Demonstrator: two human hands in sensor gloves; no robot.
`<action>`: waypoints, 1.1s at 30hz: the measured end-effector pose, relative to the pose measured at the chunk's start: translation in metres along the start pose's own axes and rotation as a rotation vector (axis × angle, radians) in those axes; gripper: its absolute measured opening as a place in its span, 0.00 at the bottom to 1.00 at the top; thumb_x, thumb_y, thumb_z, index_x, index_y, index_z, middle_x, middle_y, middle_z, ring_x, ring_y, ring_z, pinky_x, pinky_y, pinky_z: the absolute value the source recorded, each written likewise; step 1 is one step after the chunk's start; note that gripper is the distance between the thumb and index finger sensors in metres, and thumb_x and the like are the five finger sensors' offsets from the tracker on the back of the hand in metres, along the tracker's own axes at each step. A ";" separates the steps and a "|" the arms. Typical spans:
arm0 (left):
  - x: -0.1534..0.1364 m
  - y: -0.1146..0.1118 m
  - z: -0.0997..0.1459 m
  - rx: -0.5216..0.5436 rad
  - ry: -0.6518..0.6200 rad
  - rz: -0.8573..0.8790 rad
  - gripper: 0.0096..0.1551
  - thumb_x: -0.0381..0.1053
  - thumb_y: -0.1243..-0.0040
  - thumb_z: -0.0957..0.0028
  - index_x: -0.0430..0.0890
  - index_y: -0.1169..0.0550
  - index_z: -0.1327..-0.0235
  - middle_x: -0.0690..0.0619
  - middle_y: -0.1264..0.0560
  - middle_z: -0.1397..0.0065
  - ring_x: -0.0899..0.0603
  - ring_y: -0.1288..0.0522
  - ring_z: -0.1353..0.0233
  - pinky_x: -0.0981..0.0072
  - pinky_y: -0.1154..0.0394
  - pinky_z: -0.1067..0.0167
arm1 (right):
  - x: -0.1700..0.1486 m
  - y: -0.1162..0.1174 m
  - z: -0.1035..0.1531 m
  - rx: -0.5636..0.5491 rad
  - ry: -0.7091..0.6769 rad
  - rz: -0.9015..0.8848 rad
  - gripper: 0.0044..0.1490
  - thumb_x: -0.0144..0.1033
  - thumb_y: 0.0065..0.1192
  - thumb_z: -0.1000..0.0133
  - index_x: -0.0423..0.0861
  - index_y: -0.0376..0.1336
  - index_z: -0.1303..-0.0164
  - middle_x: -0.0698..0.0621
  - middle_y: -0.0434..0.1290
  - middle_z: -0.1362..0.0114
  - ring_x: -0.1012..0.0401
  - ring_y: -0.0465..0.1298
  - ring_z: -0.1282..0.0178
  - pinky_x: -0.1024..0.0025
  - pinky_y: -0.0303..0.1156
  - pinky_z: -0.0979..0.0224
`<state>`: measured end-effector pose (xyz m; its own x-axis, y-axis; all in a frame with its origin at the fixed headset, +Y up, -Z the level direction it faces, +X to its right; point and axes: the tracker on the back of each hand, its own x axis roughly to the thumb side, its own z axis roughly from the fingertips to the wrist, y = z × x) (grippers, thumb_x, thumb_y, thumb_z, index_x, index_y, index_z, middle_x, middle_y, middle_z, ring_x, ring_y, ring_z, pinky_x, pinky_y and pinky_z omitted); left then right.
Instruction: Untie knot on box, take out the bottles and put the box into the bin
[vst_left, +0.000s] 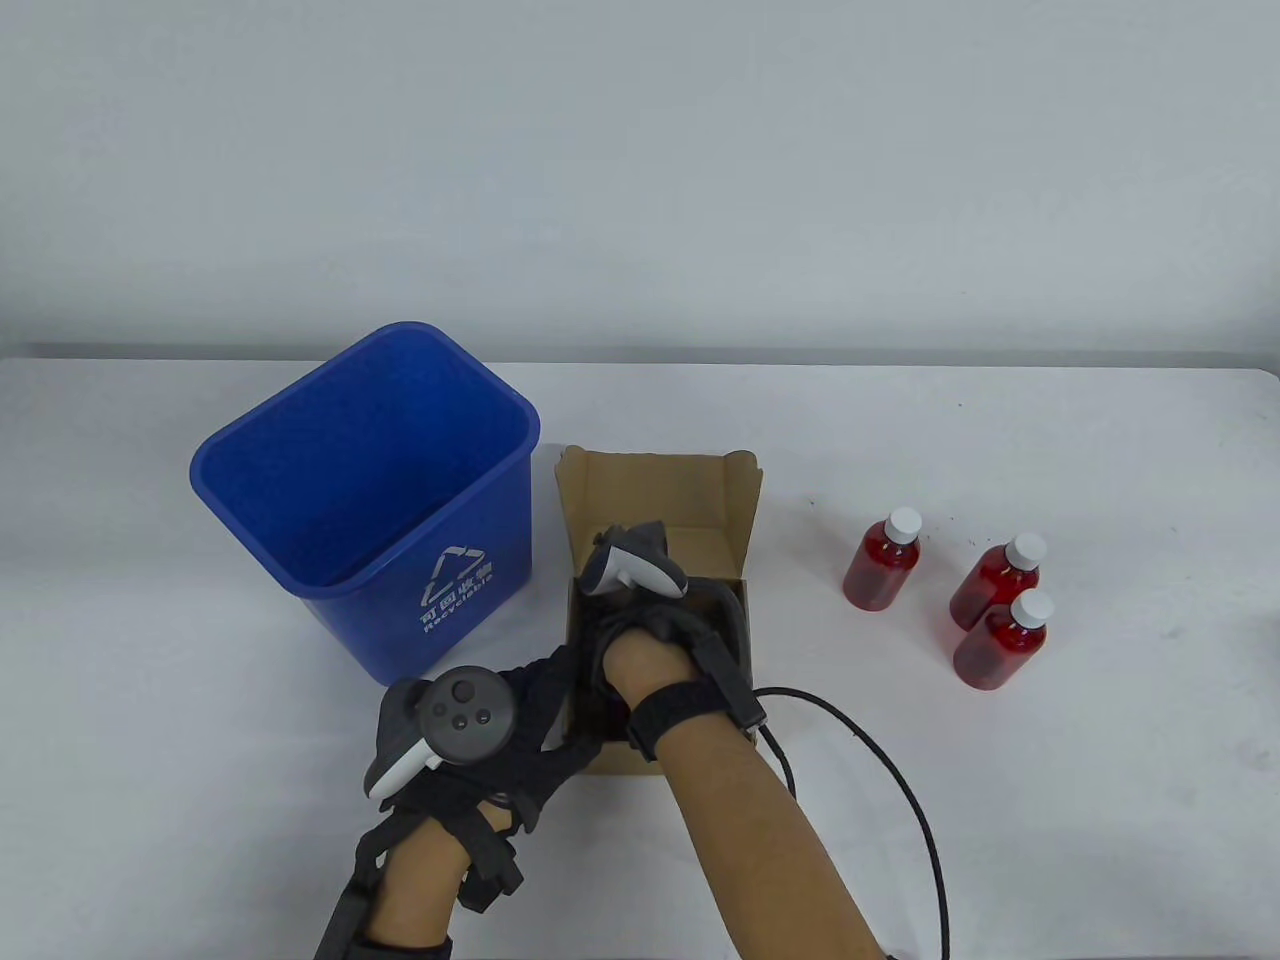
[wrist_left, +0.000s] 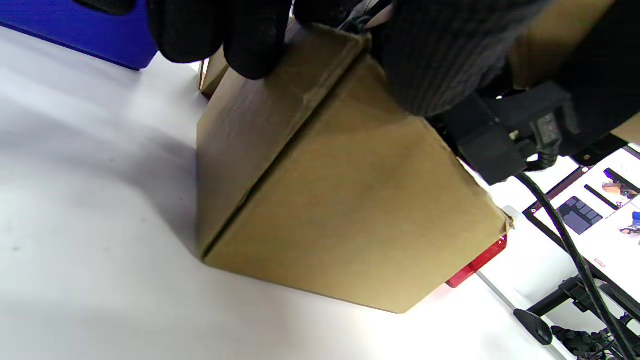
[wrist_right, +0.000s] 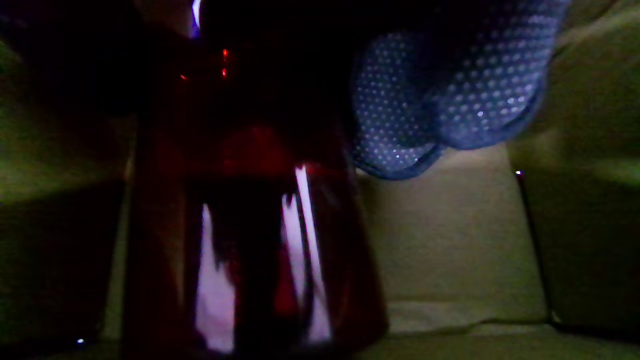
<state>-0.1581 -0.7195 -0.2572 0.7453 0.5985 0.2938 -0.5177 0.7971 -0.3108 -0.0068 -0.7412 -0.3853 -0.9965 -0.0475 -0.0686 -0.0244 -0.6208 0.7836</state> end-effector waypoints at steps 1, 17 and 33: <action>0.000 0.000 0.000 -0.002 0.001 -0.002 0.53 0.62 0.39 0.46 0.45 0.50 0.17 0.37 0.42 0.18 0.22 0.43 0.21 0.19 0.49 0.29 | 0.000 0.000 0.000 -0.009 0.001 0.004 0.57 0.67 0.59 0.48 0.31 0.53 0.29 0.35 0.62 0.29 0.48 0.80 0.47 0.59 0.79 0.49; 0.000 0.001 0.000 0.003 0.003 -0.007 0.53 0.62 0.39 0.46 0.45 0.50 0.17 0.37 0.42 0.18 0.22 0.42 0.22 0.19 0.49 0.29 | -0.021 -0.031 0.058 -0.190 -0.087 -0.096 0.56 0.65 0.63 0.49 0.31 0.54 0.32 0.35 0.64 0.33 0.46 0.80 0.50 0.57 0.79 0.50; 0.000 0.000 0.001 0.002 0.003 -0.006 0.53 0.62 0.39 0.46 0.45 0.50 0.17 0.37 0.41 0.19 0.22 0.42 0.22 0.19 0.49 0.29 | -0.084 -0.064 0.166 -0.639 -0.353 -0.239 0.55 0.63 0.66 0.50 0.31 0.53 0.32 0.35 0.63 0.33 0.44 0.80 0.48 0.55 0.78 0.49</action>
<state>-0.1583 -0.7193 -0.2568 0.7494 0.5938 0.2928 -0.5146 0.8007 -0.3069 0.0656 -0.5680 -0.3271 -0.9390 0.3306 0.0945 -0.2981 -0.9197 0.2556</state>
